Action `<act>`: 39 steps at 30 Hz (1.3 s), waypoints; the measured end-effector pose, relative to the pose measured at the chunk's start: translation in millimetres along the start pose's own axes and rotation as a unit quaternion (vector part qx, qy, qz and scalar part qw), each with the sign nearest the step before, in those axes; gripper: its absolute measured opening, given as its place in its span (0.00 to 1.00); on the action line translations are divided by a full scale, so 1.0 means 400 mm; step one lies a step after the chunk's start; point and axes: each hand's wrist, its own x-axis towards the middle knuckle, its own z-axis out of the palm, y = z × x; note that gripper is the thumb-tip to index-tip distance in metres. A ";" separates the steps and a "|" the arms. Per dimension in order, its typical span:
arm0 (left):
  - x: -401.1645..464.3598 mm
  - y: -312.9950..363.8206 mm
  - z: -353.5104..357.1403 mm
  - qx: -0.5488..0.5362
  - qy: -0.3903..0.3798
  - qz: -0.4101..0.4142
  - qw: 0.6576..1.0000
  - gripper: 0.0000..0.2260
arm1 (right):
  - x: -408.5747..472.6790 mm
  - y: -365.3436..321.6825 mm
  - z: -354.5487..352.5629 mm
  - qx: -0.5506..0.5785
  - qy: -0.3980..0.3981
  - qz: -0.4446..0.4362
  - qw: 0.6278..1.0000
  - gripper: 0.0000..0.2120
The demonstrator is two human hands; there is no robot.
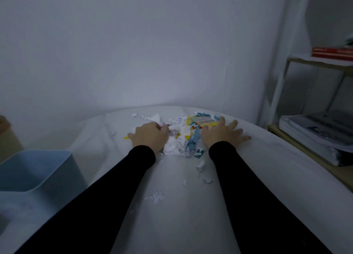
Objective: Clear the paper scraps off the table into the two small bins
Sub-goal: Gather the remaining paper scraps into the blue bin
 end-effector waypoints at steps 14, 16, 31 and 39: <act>0.094 -0.139 -0.017 0.011 -0.044 -0.176 0.983 0.33 | 0.051 -0.048 0.000 0.117 0.098 -0.228 0.962 0.23; 0.113 -0.144 -0.005 0.044 -0.048 -0.140 0.988 0.30 | 0.062 -0.062 0.009 0.155 0.067 -0.228 0.959 0.22; 0.185 -0.088 -0.011 -0.040 -0.025 -0.038 0.998 0.30 | 0.129 -0.112 0.025 0.004 -0.026 -0.192 0.981 0.36; 0.253 -0.053 0.010 0.040 -0.181 0.048 0.982 0.38 | 0.182 -0.131 0.052 -0.046 -0.058 -0.157 0.985 0.39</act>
